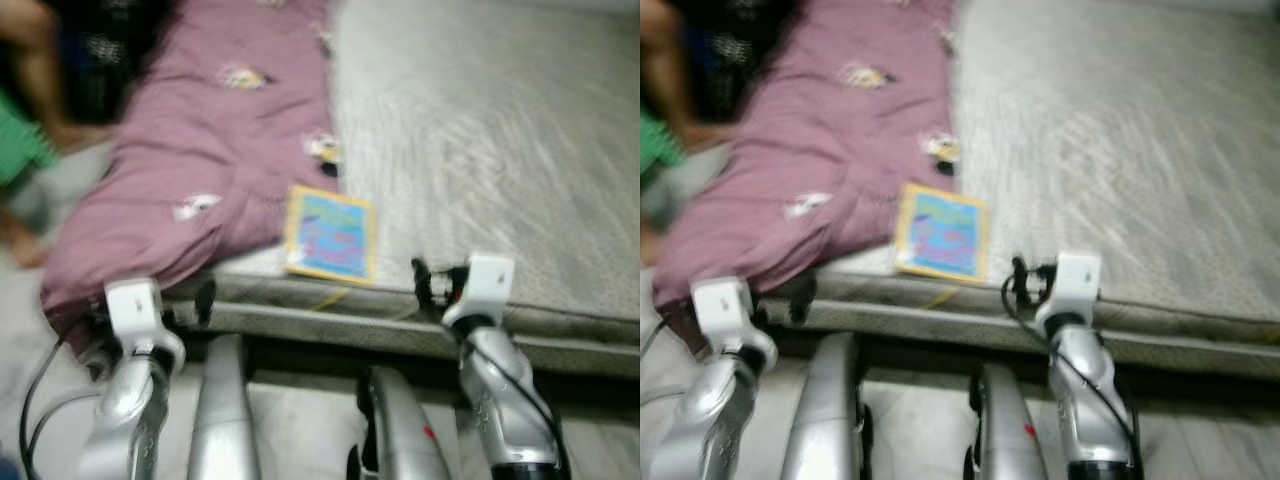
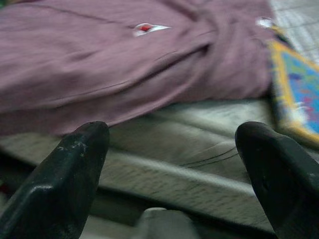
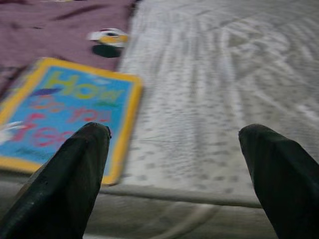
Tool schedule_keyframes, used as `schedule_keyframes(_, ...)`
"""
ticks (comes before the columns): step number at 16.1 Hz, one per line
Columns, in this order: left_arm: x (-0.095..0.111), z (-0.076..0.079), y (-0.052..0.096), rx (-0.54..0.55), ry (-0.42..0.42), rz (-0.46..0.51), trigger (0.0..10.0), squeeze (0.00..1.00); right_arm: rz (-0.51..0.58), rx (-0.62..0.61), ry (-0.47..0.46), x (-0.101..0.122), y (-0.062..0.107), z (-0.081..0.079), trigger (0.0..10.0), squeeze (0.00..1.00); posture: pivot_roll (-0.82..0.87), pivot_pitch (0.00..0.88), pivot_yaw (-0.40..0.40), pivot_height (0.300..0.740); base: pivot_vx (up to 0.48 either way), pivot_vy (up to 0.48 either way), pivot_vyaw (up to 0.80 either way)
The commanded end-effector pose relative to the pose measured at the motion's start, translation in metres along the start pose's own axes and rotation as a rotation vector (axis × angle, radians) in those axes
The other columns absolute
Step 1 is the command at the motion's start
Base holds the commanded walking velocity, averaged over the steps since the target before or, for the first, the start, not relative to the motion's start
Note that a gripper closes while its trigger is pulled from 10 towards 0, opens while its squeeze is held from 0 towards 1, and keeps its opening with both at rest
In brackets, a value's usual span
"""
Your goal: Clean up the room
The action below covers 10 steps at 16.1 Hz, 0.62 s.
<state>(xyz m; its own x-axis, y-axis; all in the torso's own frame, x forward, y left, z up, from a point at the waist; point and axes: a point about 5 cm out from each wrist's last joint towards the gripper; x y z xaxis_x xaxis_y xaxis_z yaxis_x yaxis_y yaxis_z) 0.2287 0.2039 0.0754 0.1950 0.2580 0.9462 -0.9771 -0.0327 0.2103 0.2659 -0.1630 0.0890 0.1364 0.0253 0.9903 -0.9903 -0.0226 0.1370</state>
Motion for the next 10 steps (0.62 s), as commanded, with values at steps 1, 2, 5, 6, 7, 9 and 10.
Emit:
schedule_keyframes(1, 0.013, 0.005, -0.004, -0.015, -0.01, 0.048, 10.0, 0.0, 0.008, -0.013, 0.005, 0.002, 0.001, 0.004, 10.0, 0.0, 0.03, 0.158, -0.066, 0.556, 0.0, 0.0, 0.0)
schedule_keyframes(2, 0.012, 0.002, -0.004, 0.012, 0.014, 0.04, 10.0, 0.0, 0.007, -0.014, 0.005, 0.002, 0.001, 0.005, 10.0, 0.0, 0.03, 0.16, -0.067, 0.556, 0.0, 0.0, 0.0)
schedule_keyframes(5, 0.012, -0.002, -0.004, 0.013, 0.017, 0.045, 10.0, 0.0, 0.007, -0.015, 0.003, 0.002, 0.001, 0.005, 10.0, 0.0, 0.03, 0.164, -0.071, 0.556, 0.0, 0.0, 0.0)
schedule_keyframes(6, 0.016, -0.004, -0.007, -0.003, -0.011, 0.05, 10.0, 0.0, 0.001, -0.014, 0.007, 0.002, 0.002, 0.006, 10.0, 0.0, 0.03, 0.168, -0.073, 0.556, 0.0, 0.0, 0.0)
schedule_keyframes(7, 0.017, -0.004, -0.007, -0.007, -0.015, 0.055, 10.0, 0.0, -0.002, -0.015, 0.005, 0.001, 0.002, 0.007, 10.0, 0.0, 0.03, 0.168, -0.073, 0.556, 0.0, 0.0, 0.0)
schedule_keyframes(9, 0.027, -0.007, -0.013, -0.013, 0.002, 0.087, 10.0, 0.0, 0.007, -0.02, 0.01, 0.003, 0.003, 0.011, 10.0, 0.0, 0.02, 0.174, -0.076, 0.556, 0.0, 0.0, -0.22)
schedule_keyframes(10, 0.032, -0.007, -0.014, -0.014, -0.002, 0.11, 10.0, 0.0, 0.005, -0.026, 0.013, 0.004, 0.004, 0.014, 10.0, 0.0, 0.02, 0.183, -0.079, 0.556, 0.0, 0.0, 0.0)
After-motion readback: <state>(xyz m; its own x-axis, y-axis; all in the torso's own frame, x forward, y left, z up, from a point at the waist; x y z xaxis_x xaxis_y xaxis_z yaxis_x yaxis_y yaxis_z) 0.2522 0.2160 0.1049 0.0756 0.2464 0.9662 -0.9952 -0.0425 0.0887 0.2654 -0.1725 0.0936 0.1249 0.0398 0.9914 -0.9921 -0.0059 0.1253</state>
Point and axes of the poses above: a point about 5 cm out from each wrist's last joint towards the gripper, its own y axis pointing back from the gripper into the wrist, its own x axis along the axis of the wrist's last joint, z = x × y, and after that the axes turned 5 degrees about y, right-handed
